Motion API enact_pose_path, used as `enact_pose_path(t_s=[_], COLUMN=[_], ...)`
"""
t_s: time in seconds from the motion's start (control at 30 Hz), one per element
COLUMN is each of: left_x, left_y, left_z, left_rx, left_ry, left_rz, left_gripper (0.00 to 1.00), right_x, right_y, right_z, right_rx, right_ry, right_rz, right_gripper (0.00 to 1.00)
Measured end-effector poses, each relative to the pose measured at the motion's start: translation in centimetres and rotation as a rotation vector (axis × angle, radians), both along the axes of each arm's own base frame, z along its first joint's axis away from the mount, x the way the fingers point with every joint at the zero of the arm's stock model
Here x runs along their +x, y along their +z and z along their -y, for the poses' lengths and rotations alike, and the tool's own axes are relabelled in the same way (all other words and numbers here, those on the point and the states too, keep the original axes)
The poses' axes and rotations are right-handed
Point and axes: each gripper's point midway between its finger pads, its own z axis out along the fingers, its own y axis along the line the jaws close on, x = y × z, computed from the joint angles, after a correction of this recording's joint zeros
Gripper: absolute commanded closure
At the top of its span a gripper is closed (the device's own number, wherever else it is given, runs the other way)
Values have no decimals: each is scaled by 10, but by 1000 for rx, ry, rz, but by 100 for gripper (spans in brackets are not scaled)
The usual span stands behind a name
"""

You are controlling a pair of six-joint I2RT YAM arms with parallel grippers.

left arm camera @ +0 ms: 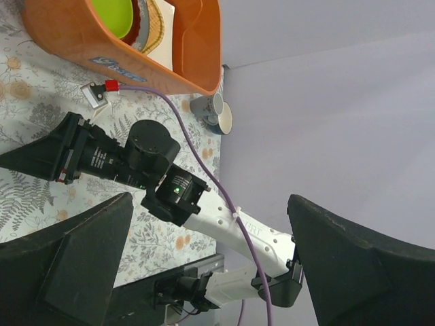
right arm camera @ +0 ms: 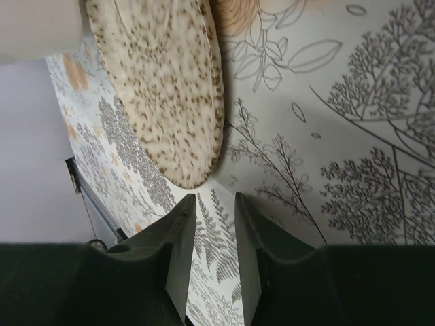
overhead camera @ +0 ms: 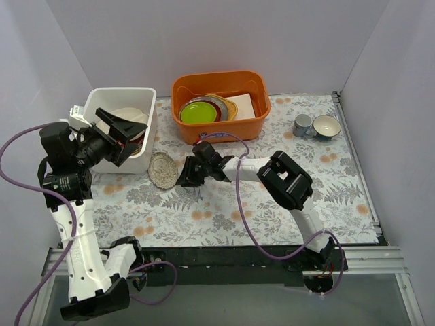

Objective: Place the plates into the plastic bin on the countertop
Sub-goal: Move the plate to the center of the board.

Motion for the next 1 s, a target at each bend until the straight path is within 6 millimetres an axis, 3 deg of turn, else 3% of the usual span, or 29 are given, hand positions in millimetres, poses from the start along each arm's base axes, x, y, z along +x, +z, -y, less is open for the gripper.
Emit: enact_pose_path(t_s=[0.27,0.63,1.0], left_x=[-1,0,-2], left_y=[1,-3,-3], left_z=[2,2,4], left_rx=[-7,-3,3], left_ry=[-18,-28,-49], left_rz=[-16,-39,-38], left_gripper=[2,2,2], right_x=[11,16,19], right_y=[-1,-7,-7], right_z=[-21,-25,-19], right_rx=[50,20,-31], right_ry=[-16,-50,-46], right_rz=[-21,-52,-42], right_gripper=[66,97,99])
